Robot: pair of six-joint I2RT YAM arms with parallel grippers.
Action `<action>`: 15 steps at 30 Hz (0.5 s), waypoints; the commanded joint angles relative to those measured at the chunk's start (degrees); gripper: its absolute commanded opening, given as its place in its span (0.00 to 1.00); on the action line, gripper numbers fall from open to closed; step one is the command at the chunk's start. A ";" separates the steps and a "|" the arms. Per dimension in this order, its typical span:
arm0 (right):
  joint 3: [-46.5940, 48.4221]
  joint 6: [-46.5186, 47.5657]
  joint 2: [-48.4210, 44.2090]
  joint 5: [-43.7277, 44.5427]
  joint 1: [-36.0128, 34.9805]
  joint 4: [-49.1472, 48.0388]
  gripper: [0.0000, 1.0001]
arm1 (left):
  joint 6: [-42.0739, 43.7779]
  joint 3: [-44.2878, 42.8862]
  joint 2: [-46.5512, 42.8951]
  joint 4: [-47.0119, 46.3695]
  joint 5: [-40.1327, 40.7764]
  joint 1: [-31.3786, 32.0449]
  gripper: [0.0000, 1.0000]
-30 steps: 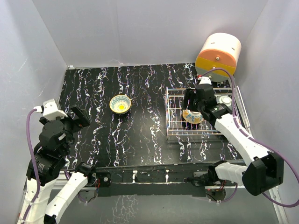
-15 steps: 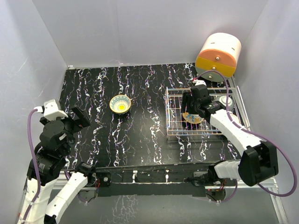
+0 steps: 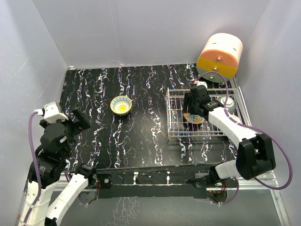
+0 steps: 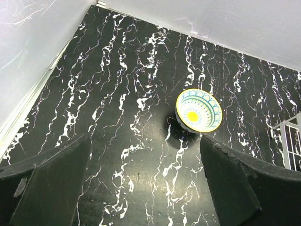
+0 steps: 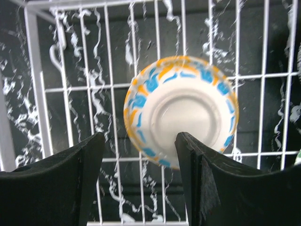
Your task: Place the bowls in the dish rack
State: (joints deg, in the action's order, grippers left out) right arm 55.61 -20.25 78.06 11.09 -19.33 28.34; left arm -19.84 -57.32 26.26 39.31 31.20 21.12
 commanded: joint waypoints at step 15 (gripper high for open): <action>0.74 3.10 7.69 5.53 7.22 -13.19 0.66 | 1.25 -0.34 -0.30 0.88 1.89 0.23 0.97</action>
State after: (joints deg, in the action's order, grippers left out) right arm 55.64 -17.82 83.81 15.29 -13.32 16.05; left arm -19.44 -57.32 26.09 39.59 32.18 21.12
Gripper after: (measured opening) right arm 0.657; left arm 0.970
